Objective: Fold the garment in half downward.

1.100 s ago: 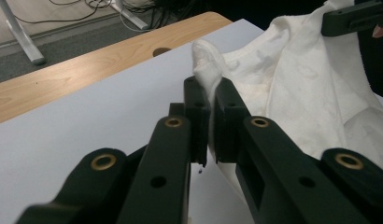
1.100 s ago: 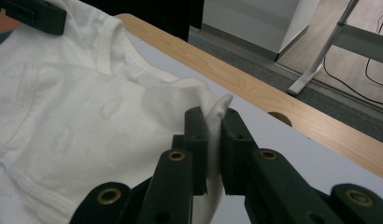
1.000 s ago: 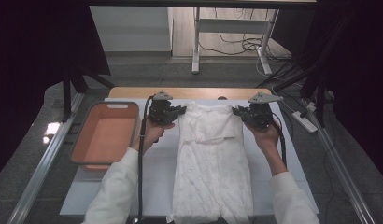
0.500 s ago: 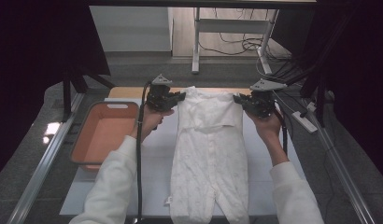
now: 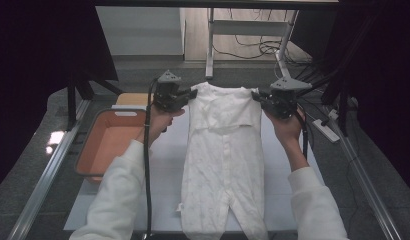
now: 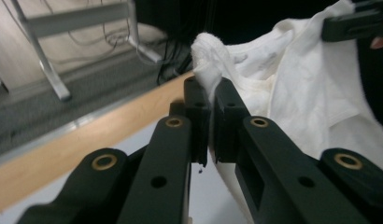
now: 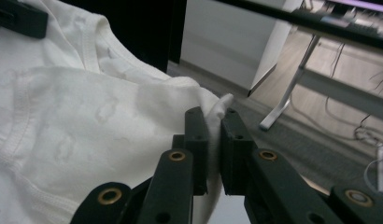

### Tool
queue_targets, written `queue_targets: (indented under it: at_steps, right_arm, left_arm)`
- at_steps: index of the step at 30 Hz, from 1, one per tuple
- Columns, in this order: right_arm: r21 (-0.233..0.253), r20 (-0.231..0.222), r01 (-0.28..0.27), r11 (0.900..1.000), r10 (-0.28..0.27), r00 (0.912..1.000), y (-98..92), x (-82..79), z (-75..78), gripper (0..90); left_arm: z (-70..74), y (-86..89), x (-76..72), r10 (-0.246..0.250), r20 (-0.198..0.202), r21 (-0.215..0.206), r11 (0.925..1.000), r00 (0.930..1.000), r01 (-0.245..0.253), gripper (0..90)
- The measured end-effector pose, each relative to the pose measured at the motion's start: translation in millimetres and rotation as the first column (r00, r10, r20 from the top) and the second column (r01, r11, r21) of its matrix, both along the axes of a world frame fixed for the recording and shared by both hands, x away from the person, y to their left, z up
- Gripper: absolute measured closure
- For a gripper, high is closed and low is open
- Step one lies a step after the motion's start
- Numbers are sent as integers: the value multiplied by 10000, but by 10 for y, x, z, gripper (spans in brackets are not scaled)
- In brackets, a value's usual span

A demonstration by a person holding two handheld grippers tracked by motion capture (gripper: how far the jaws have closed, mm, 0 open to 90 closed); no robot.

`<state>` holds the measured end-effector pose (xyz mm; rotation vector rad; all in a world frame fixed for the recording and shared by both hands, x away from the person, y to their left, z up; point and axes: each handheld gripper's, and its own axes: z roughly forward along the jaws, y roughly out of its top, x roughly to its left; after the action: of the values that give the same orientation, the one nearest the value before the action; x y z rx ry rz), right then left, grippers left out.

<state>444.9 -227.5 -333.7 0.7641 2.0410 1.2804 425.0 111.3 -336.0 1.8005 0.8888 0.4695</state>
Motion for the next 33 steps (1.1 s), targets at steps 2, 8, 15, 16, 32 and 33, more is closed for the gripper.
queue_targets:
  at_steps: [2, 8, 15, 16, 32, 33]
  right_arm:
    - [-4, 187, 14, 10000, -14, 9998, 7, -20, 88, 829]
    - [272, -199, -77, 9996, 82, 9998, -45, -14, -53, 828]
    - [451, -785, -160, 9989, 195, 9967, -128, 30, -345, 827]
    - [474, -830, -179, 9987, 218, 9963, -135, 28, -371, 827]
    - [470, -1287, -473, 9978, 530, 9903, -152, -93, -732, 825]
    - [444, -1318, -487, 9978, 542, 9898, -147, -98, -749, 825]
  left_arm:
    - [49, -4, -36, -65, 163, 78, 9999, 9998, 64, 855]
    - [-139, -33, -31, -293, -193, 231, 9993, 9994, 297, 855]
    - [-360, -70, 6, -536, -608, 227, 9982, 9967, 550, 854]
    - [-380, -78, 2, -547, -624, 235, 9981, 9966, 563, 854]
    - [-712, -140, -158, -856, -849, 129, 9961, 9927, 870, 852]
    - [-733, -137, -162, -885, -877, 106, 9959, 9922, 898, 852]
